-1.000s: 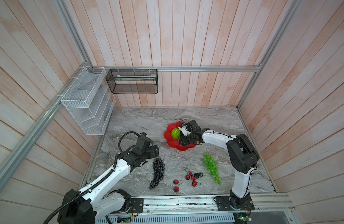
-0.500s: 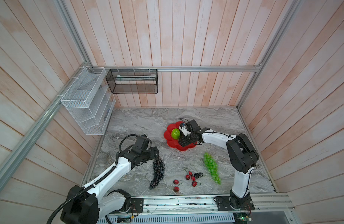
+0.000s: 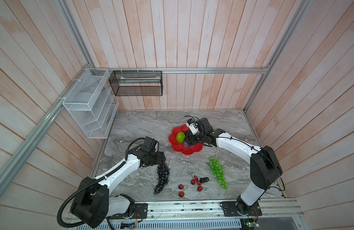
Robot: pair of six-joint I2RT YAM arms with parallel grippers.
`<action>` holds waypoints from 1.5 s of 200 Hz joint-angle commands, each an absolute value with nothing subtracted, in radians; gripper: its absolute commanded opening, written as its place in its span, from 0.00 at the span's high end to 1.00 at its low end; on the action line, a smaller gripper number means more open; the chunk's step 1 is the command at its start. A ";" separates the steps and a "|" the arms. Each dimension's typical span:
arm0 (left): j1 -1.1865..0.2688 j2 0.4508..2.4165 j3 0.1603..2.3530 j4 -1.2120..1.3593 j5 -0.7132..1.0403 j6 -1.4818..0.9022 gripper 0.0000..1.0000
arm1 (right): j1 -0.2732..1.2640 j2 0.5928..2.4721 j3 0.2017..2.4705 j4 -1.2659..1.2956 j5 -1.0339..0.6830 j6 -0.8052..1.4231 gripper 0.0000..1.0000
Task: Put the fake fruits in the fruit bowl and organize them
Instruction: 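Release the purple fruit in the bowl while the left gripper grasps the black grapes, then lift the black grapes with the left gripper and carry them over the bowl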
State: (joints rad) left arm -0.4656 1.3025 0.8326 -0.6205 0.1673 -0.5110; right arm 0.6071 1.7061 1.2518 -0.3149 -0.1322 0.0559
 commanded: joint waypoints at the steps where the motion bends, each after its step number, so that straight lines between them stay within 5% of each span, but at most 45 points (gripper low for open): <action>1: -0.502 1.327 0.925 -0.711 0.094 -0.445 0.23 | 0.616 1.672 1.218 -0.321 -0.169 0.077 0.22; 93: -0.814 1.605 1.224 -1.036 -0.243 -0.451 0.36 | 0.577 1.518 1.020 -0.161 -0.219 0.150 0.25; 108: -0.832 1.642 1.249 -1.055 -0.269 -0.459 0.46 | 0.563 1.490 0.983 -0.135 -0.218 0.164 0.26; 300: -0.945 1.868 1.281 -1.154 -0.513 -0.455 0.58 | 0.503 1.390 0.802 0.007 -0.263 0.195 0.26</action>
